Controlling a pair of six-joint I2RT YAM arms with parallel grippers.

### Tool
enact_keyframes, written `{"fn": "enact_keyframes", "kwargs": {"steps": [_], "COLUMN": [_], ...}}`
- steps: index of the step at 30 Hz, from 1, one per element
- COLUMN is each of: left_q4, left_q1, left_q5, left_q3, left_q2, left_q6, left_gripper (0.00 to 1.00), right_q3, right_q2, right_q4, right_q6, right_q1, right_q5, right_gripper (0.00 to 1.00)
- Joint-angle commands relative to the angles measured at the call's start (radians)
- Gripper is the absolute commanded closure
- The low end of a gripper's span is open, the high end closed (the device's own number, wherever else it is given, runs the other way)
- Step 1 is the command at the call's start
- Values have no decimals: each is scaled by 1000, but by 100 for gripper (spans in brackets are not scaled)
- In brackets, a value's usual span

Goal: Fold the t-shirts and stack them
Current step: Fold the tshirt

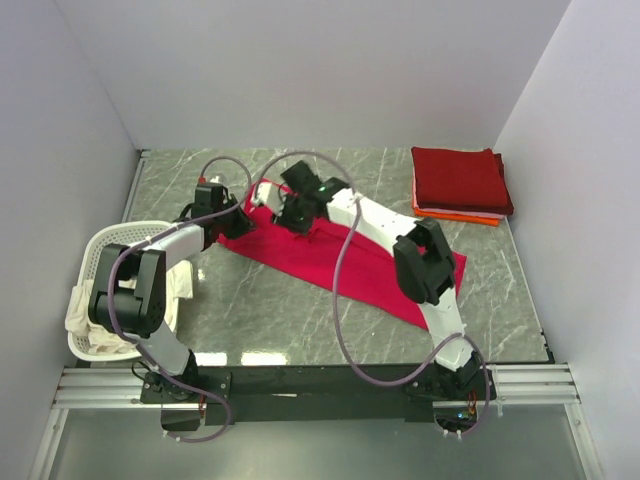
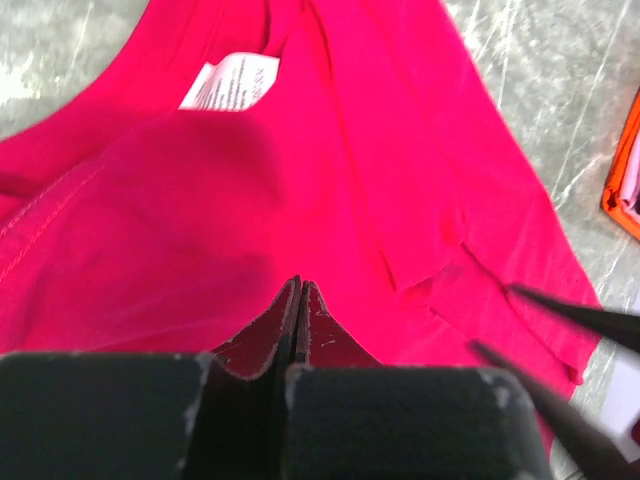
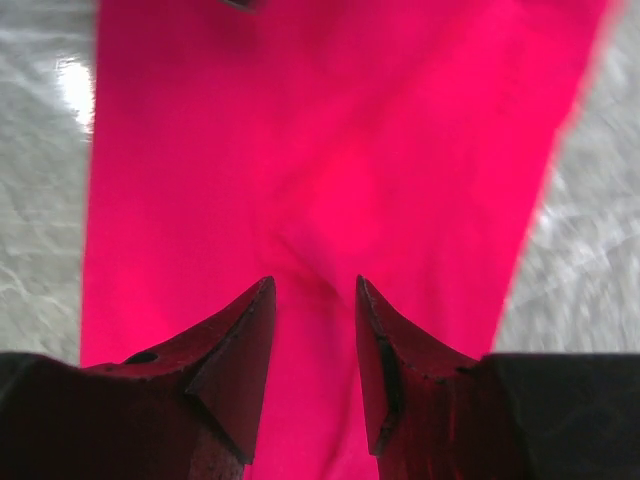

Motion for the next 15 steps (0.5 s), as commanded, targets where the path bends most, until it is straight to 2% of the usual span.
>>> {"fn": "enact_keyframes", "kwargs": {"steps": [1,15], "left_q4": [75,106], "left_q1": [-1,-1], "left_q5": [-6,-37], "left_q3": [-13,-87], "left_q2": [-23,-41], "left_q6": [0,-7], "left_gripper": [99,99], "right_q3": [32,68], "right_q2": [48,140], "right_q4": [14,11], "right_q6": [-99,-125], "right_q1": [14,77], "right_q5": [155,215], "right_gripper": [55,54]}}
